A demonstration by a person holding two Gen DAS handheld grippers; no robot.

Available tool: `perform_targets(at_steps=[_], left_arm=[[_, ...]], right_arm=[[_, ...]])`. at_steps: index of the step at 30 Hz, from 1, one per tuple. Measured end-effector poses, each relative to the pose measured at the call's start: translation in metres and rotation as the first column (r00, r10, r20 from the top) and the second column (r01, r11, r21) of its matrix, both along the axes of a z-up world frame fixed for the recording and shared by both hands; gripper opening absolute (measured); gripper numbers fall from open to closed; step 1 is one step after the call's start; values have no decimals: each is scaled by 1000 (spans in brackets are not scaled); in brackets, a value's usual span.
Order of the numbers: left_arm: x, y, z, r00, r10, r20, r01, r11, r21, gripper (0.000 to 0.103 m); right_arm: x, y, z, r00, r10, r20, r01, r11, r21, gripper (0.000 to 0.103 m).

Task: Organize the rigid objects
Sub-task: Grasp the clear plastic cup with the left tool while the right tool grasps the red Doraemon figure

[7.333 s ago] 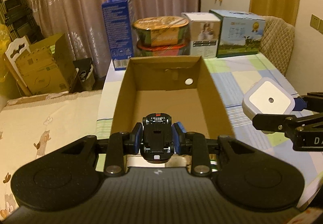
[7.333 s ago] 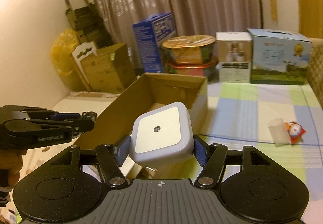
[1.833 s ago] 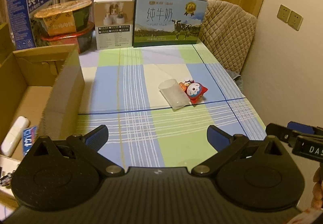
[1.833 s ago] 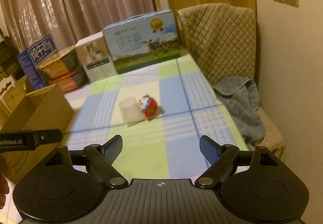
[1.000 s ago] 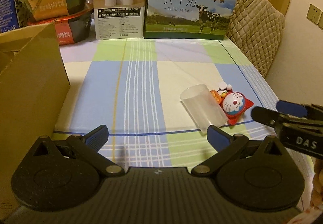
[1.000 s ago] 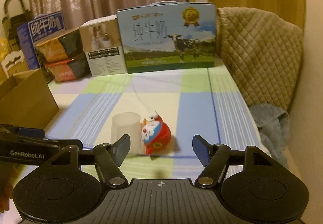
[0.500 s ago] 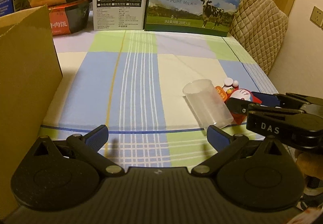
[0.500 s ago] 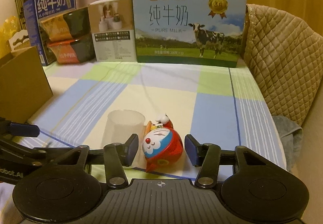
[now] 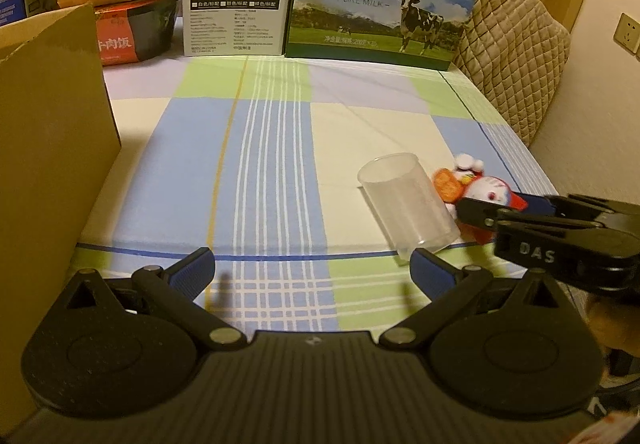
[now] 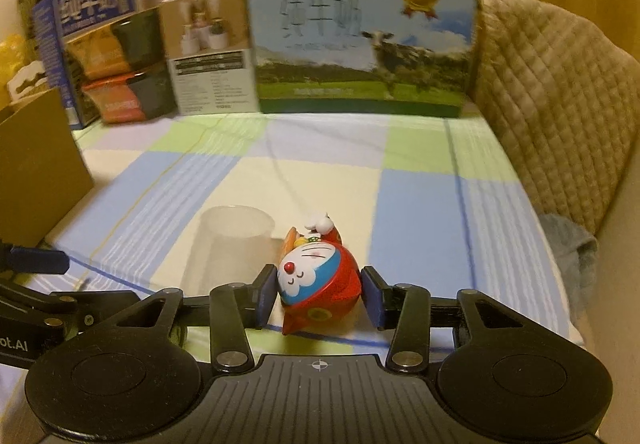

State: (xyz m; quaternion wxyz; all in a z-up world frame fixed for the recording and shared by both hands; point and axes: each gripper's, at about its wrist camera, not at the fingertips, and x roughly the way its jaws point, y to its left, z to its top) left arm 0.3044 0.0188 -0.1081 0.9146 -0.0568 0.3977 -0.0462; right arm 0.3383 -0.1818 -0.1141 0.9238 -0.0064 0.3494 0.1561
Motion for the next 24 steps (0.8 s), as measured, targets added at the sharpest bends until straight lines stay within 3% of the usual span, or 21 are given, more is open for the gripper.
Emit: perform_targets(at_steps=[6, 14, 16, 18, 19, 21, 24], left_arm=[[11, -20, -1, 999, -38, 12, 38, 999, -8, 101], [43, -61, -7, 997, -79, 2, 79, 997, -8, 88], [49, -65, -10, 997, -78, -10, 78, 997, -3, 83], [55, -68, -11, 997, -75, -23, 75, 997, 8, 66], [55, -68, -11, 997, -71, -23, 71, 997, 20, 65], [53, -66, -11, 997, -78, -24, 79, 996, 45, 46], [41, -58, -9, 995, -91, -40, 93, 994, 60, 45]], right_arm=[[-11, -29, 4, 993, -113, -39, 113, 994, 9, 42], [-29, -52, 6, 977, -204, -63, 205, 979, 10, 42], [-31, -53, 5, 976, -206, -66, 207, 978, 12, 42], [-33, -52, 4, 976, -206, -65, 207, 978, 13, 42], [-34, -52, 4, 977, -204, -65, 205, 979, 14, 42], [-34, -49, 4, 978, -198, -70, 199, 980, 15, 42], [-37, -44, 5, 980, -178, -91, 181, 983, 20, 42]])
